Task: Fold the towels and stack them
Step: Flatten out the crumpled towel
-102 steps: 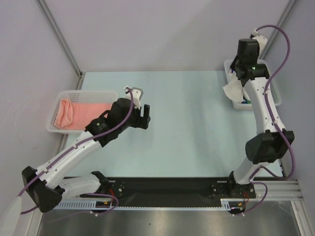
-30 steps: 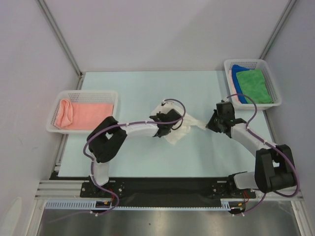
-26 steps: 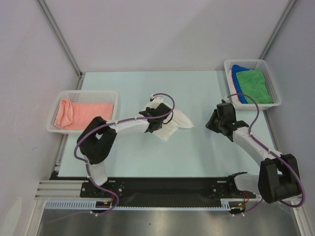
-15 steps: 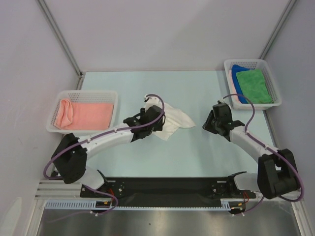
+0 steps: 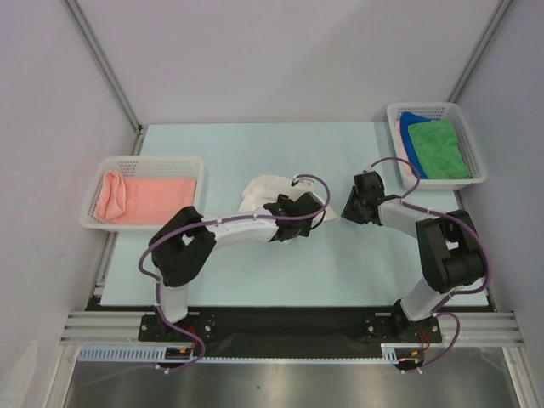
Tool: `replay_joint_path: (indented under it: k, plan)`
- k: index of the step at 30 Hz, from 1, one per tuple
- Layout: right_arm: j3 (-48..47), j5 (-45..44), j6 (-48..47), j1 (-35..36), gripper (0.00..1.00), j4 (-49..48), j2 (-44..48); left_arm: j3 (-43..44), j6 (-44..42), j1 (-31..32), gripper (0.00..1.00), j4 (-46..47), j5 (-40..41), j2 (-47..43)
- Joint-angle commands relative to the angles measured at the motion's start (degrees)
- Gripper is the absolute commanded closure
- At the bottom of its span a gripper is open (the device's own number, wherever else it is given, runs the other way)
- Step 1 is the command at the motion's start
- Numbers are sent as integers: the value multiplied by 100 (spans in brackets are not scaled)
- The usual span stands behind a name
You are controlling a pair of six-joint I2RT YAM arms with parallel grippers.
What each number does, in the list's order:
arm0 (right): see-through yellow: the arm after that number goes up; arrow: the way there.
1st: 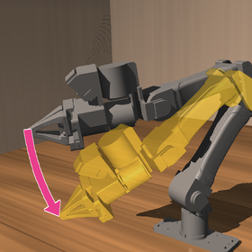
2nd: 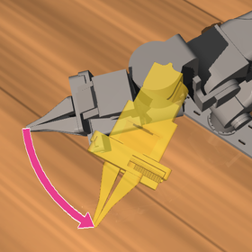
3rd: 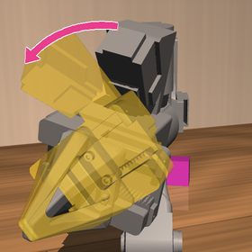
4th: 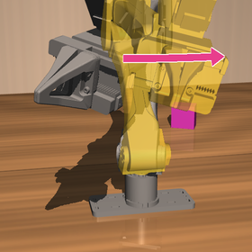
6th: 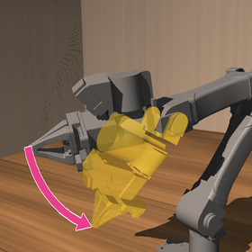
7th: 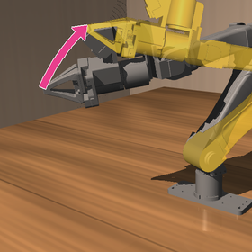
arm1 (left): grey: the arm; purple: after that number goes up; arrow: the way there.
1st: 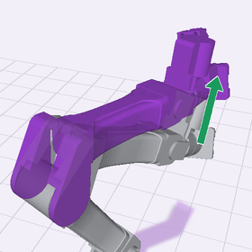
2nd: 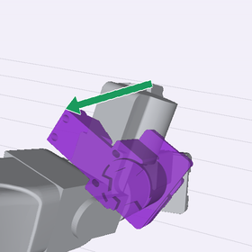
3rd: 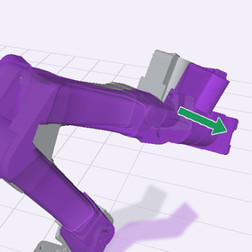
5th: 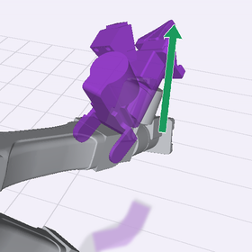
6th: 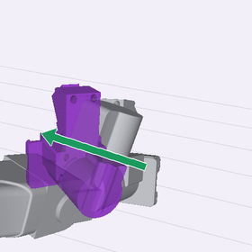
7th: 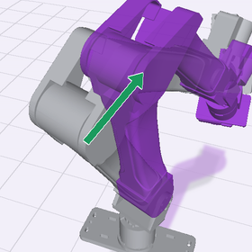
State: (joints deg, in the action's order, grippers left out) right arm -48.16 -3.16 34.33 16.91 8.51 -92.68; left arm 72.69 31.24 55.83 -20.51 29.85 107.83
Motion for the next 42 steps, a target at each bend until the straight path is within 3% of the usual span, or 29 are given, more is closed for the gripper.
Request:
replay_joint_path:
  k: [1, 11, 16, 22, 30, 33, 42]
  plan:
    - [-185, -18, 144, 41, 70, -333, -144, 307, -136, 33, 32, 65, 232, 71]
    - [-115, 69, 478, 76, 62, -394, -92, 343, -206, 103, 32, 188, 373, 344]
    - [-106, 70, 531, 85, 59, -438, -74, 334, -206, 129, 45, 153, 469, 370]
    - [-141, 96, 575, 146, 57, -500, -180, 255, -233, 147, 68, 83, 698, 177]
    - [-150, 166, 698, 234, 53, -544, -321, -289, -163, 156, 95, 30, 795, -561]
    - [-80, 114, 707, 287, 53, -561, -224, -517, -101, 156, 100, 4, 768, -824]
    - [246, -202, 575, 585, 51, -544, 40, -1106, 22, 156, 100, -75, 786, -1484]
